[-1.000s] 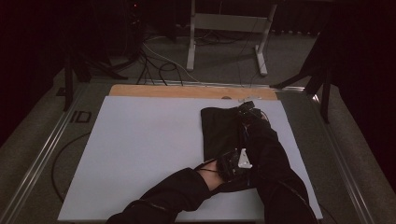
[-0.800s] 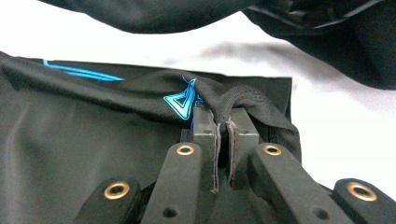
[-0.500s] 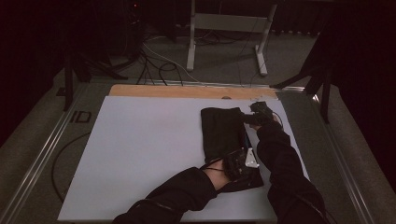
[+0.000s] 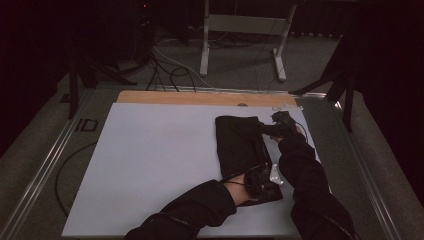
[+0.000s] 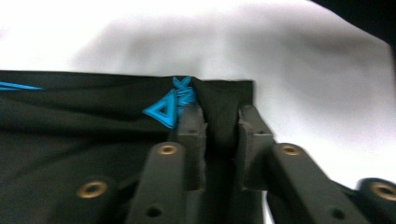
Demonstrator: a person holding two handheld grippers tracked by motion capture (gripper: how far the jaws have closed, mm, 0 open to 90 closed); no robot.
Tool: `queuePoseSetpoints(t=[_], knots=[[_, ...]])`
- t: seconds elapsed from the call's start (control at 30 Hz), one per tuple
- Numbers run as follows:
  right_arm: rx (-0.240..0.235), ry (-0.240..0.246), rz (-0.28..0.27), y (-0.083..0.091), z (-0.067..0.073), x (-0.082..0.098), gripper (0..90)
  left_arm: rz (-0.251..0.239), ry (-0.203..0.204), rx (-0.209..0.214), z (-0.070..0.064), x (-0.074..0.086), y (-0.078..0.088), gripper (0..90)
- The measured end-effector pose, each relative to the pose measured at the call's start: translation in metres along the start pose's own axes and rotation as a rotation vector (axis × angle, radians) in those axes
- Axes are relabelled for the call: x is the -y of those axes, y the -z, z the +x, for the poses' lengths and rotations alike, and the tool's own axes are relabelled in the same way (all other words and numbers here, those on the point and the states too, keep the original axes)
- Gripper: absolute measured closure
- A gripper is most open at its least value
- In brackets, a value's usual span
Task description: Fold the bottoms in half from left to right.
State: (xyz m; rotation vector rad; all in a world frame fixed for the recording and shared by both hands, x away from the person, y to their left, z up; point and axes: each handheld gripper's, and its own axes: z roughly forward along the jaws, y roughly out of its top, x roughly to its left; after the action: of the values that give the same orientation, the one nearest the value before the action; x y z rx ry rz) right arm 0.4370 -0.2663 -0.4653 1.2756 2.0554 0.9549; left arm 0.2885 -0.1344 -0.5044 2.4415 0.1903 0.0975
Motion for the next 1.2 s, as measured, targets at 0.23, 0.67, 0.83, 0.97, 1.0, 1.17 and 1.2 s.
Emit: queuePoseSetpoints(t=[0.23, 0.67, 0.83, 0.97, 1.0, 1.17, 1.2], knots=[[-0.01, -0.004, -0.012, 0.005, 0.002, -0.002, 28.4, -0.036, -0.017, 0.034, -0.008, -0.002, 0.008, 50.7], [-0.107, 0.028, -0.028, 0.014, 0.01, -0.003, 13.5, -0.092, 0.042, 0.019, 0.005, 0.015, 0.038, 14.9], [-0.137, 0.027, -0.032, 0.014, 0.012, -0.003, 13.4, -0.08, 0.044, 0.024, 0.006, 0.019, 0.043, 4.1], [-0.152, 0.032, -0.037, 0.015, 0.014, 0.0, 13.1, -0.092, 0.062, 0.03, 0.009, 0.024, 0.051, 2.1], [-0.156, 0.041, -0.043, 0.016, 0.015, 0.002, 12.9, -0.092, 0.059, 0.03, 0.012, 0.027, 0.055, 1.7], [-0.169, 0.042, -0.045, 0.017, 0.019, 0.009, 13.2, -0.097, 0.076, 0.021, 0.017, 0.033, 0.062, 1.0], [-0.168, 0.04, -0.043, 0.017, 0.019, 0.011, 13.5, -0.096, 0.084, 0.017, 0.021, 0.037, 0.065, 1.0]])
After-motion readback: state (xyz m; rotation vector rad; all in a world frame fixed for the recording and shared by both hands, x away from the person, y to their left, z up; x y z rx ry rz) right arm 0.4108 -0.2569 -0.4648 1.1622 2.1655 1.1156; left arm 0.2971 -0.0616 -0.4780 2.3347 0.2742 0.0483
